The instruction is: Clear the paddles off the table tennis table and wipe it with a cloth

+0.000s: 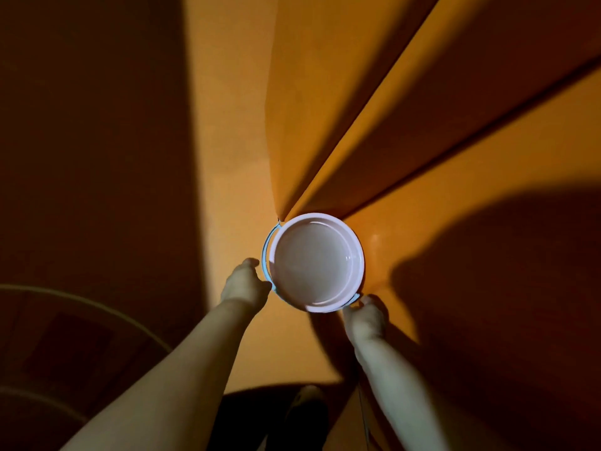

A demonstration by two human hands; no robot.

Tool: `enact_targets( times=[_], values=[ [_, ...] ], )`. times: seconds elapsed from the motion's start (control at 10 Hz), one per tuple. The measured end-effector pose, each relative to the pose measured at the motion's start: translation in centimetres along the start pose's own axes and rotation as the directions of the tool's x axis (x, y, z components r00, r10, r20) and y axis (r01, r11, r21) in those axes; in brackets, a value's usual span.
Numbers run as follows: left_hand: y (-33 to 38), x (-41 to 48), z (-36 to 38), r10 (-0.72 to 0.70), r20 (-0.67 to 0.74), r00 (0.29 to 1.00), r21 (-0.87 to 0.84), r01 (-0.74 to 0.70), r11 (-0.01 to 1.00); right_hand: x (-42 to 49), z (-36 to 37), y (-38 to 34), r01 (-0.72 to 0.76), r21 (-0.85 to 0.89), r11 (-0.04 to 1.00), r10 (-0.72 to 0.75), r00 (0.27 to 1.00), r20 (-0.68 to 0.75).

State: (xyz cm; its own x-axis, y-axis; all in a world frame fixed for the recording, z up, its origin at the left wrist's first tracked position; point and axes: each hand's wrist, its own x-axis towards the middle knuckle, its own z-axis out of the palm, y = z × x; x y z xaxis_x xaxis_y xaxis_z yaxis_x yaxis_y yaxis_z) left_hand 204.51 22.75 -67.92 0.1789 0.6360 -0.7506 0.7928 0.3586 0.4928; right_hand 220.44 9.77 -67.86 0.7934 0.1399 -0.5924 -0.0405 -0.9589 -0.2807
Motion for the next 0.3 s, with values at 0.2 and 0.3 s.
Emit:
enact_targets(
  times=[0.2, 0.3],
  values=[
    [1.5, -12.0, -6.3, 0.015, 0.050, 0.999, 0.015, -0.016, 1.000, -10.1, -7.8, -1.2, -0.039, 0.162, 0.986, -0.009, 0.958, 0.285],
    [4.1, -20.1, -10.7, 0.070, 0.035, 0.997, 0.015, -0.071, 0.997, -18.5, -14.6, -3.3, 0.095, 0.170, 0.981, -0.144, 0.944, 0.298]
  ],
)
